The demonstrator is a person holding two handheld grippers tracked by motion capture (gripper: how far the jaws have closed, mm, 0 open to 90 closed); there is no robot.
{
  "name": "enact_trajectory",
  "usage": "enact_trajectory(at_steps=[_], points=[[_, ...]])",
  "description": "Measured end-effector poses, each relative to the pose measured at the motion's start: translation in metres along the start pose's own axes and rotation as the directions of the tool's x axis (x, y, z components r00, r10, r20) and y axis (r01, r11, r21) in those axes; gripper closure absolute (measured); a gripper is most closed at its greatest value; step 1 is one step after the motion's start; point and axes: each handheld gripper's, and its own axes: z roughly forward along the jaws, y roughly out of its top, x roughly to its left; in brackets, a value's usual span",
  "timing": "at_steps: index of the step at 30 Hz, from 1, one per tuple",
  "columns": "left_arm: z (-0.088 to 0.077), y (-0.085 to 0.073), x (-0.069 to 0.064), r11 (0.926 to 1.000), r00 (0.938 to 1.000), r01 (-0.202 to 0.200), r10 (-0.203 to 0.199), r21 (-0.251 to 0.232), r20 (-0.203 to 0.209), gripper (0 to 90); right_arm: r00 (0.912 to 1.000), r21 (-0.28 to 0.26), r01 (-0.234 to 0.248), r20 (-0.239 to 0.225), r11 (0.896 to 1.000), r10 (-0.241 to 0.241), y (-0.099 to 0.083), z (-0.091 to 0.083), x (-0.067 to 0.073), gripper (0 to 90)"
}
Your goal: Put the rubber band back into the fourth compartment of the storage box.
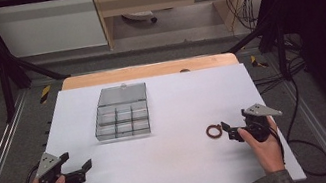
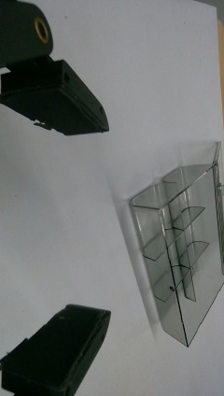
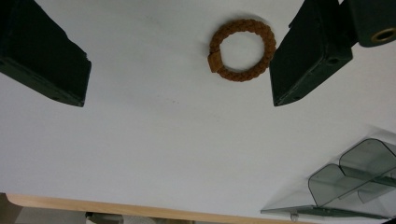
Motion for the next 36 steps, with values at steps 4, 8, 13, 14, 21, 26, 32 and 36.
enact_trajectory(at_steps=[4,8,13,14,21,26,32,36], points=[[0.0,0.0,0.0,1.0,1.0,0.0,0.0,0.0,0.004,8.3,1.0,-0.019,0.003,0.002,1.0,-0.003,0.002,-0.002,-0.001,7.7],[0.0,-0.001,0.0,1.0,1.0,0.0,0.0,0.002,0.008,8.1,0.9999,-0.046,0.008,0.013,0.999,-0.008,0.005,-0.005,-0.001,10.8],[-0.001,0.0,0.0,1.0,1.0,0.001,-0.001,-0.003,0.007,8.0,0.9988,-0.085,0.035,0.038,0.996,-0.032,0.011,-0.006,0.002,10.5],[-0.001,0.0,0.0,1.0,1.0,0.001,-0.001,-0.003,0.007,7.9,0.9982,-0.092,0.047,0.04,0.995,-0.044,0.011,-0.005,0.004,10.0],[-0.001,0.0,-0.001,1.0,1.0,-0.001,0.001,-0.008,0.007,7.4,0.997,-0.095,0.077,0.017,0.993,-0.076,0.013,0.0,0.015,7.5],[-0.001,0.0,0.0,0.9999,1.0,0.006,-0.006,-0.011,0.005,7.2,0.9971,-0.108,0.076,0.01,0.991,-0.075,0.017,-0.002,0.018,7.3],[-0.002,0.0,0.0,0.9998,0.9999,0.012,-0.012,-0.013,0.003,7.0,0.9959,-0.105,0.09,-0.003,0.99,-0.091,0.024,-0.007,0.022,3.6],[-0.002,0.0,0.0,0.9998,0.9999,0.013,-0.013,-0.012,0.003,7.0,0.9951,-0.117,0.094,-0.019,0.989,-0.097,0.028,-0.009,0.027,3.1]])
